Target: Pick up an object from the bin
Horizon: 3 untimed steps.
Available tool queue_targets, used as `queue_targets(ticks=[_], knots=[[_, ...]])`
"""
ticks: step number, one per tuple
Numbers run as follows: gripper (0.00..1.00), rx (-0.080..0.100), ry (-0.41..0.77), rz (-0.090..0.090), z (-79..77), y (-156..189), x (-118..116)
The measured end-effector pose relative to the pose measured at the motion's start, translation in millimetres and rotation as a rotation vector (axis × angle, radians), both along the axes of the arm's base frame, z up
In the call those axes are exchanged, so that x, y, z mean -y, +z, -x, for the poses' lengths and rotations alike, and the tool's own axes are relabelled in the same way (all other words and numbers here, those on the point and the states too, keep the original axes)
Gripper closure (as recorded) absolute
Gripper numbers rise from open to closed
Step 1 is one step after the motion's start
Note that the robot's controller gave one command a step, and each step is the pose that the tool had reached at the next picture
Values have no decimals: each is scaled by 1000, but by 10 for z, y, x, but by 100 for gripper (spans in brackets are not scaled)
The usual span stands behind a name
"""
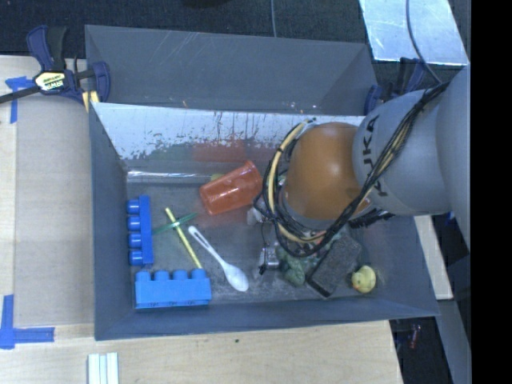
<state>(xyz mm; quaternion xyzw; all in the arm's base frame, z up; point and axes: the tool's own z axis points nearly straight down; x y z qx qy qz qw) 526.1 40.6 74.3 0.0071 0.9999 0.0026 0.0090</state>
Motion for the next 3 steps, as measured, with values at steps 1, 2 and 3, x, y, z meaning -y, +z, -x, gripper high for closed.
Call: queue_targets(ticks=[1, 2, 3], knots=[[0, 0, -53, -1, -196, 16, 279], [0, 1, -88, -3, -279, 103, 533], [0, 2, -131, -4, -364, 179, 973]])
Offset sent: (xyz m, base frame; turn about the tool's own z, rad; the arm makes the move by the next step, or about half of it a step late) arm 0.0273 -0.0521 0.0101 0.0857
